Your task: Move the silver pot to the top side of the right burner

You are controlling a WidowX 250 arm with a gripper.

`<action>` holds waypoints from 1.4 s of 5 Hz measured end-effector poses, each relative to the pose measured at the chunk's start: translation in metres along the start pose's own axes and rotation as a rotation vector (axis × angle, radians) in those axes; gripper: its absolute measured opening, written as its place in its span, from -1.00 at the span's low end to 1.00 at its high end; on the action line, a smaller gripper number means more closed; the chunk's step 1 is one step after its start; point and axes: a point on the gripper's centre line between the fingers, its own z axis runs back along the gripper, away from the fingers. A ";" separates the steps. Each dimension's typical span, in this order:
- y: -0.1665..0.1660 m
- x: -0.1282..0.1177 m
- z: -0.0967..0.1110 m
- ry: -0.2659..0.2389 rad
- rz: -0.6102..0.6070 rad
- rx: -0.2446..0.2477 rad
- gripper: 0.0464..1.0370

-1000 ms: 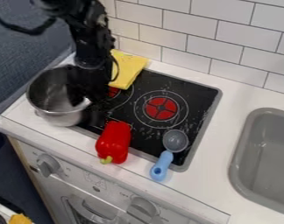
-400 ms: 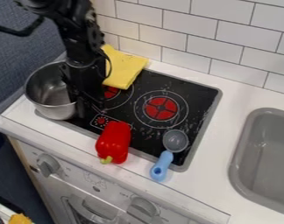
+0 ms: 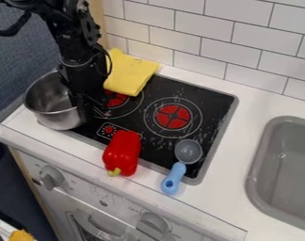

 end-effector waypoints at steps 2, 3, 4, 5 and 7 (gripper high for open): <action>-0.053 0.019 0.055 -0.128 -0.074 -0.003 -0.95; -0.098 0.022 0.080 -0.177 -0.097 -0.006 -0.95; -0.148 0.031 0.080 -0.145 -0.133 0.013 -0.95; -0.170 0.053 0.072 -0.129 -0.115 0.059 -0.95; -0.175 0.104 0.060 -0.080 -0.065 0.096 -0.95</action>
